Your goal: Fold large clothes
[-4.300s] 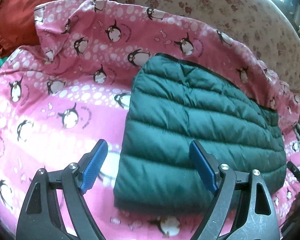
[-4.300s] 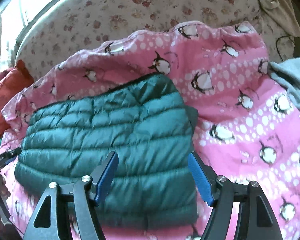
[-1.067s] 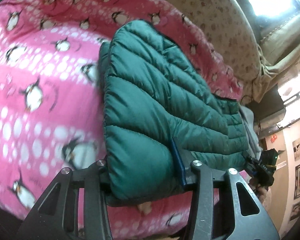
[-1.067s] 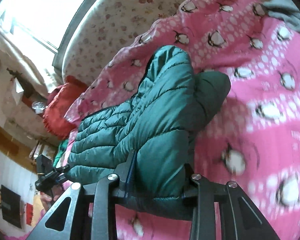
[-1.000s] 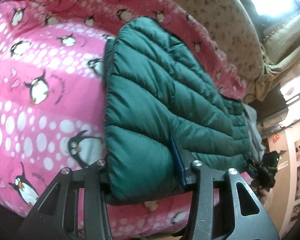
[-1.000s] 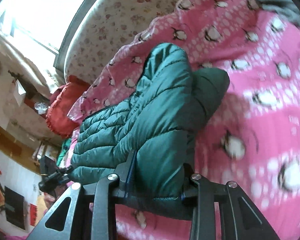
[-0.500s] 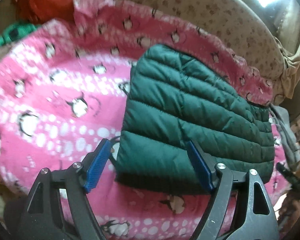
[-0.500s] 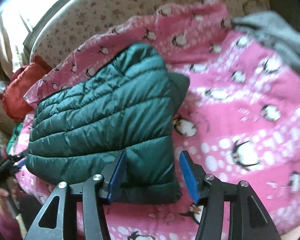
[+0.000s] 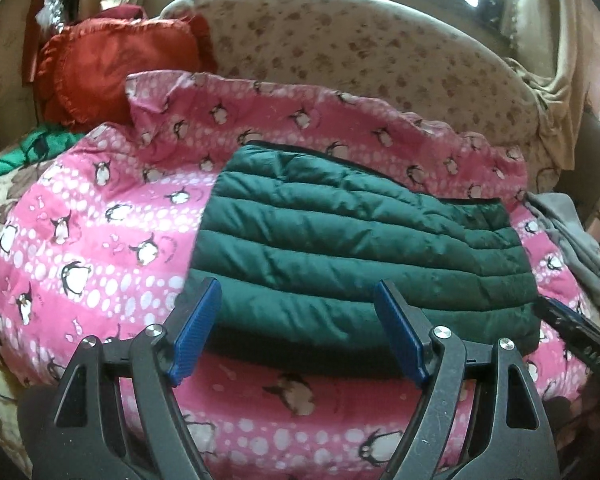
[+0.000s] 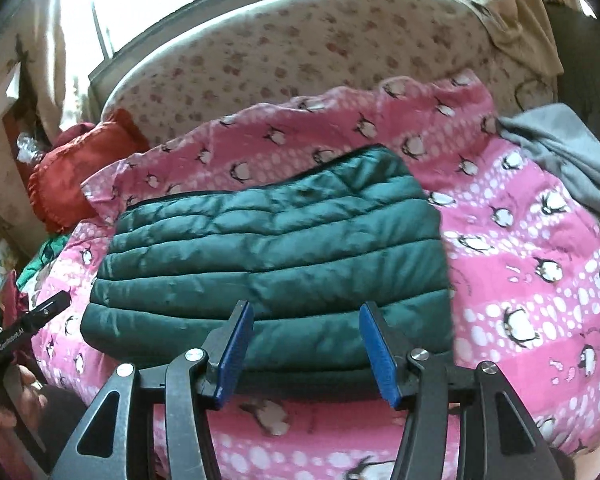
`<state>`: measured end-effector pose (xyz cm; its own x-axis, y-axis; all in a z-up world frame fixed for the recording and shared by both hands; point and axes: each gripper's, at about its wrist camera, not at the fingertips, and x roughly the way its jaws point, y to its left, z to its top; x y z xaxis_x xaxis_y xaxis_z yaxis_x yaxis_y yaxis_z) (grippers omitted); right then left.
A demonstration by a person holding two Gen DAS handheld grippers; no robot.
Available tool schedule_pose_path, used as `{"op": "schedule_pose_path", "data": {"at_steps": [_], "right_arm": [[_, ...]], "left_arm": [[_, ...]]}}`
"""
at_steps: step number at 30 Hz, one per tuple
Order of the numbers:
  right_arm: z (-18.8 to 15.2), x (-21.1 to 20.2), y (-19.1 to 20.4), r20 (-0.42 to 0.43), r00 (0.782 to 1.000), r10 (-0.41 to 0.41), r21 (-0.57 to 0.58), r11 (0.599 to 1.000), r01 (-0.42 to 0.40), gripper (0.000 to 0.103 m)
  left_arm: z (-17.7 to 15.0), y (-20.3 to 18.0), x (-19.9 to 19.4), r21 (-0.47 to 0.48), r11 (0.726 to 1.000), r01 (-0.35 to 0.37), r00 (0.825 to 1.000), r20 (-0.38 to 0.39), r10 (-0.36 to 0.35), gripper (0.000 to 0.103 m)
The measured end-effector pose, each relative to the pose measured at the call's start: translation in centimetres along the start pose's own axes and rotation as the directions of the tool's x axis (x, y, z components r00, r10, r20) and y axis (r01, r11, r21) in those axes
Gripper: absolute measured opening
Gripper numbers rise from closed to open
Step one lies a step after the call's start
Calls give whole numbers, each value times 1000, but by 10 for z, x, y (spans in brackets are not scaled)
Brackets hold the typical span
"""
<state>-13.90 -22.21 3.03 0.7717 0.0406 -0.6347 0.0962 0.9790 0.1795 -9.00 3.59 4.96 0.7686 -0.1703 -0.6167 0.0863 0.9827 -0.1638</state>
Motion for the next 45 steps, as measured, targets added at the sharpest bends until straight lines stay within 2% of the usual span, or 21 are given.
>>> {"op": "schedule_pose_path", "data": {"at_steps": [3,7,17,45], "right_arm": [[-2,0,19,18,1000,-14,-37,999,15,53],[-3,-1,34,44,999,-16,-48,999,18,70],[-6,10,55,16,1000,-2,-87,996,4,70],[-10,23,54,-11,1000,5,-66,998,-6,70]], "left_arm": [[-2,-8,-3,18,1000,-14,1000,12,14,79],[-5,-11,-2,14,1000,-23,1000,4,23,79],[-7,-16,3,42,998,-45,999,9,45,79],[-12,-26,7,73,996,-44,999,3,44,79]]}}
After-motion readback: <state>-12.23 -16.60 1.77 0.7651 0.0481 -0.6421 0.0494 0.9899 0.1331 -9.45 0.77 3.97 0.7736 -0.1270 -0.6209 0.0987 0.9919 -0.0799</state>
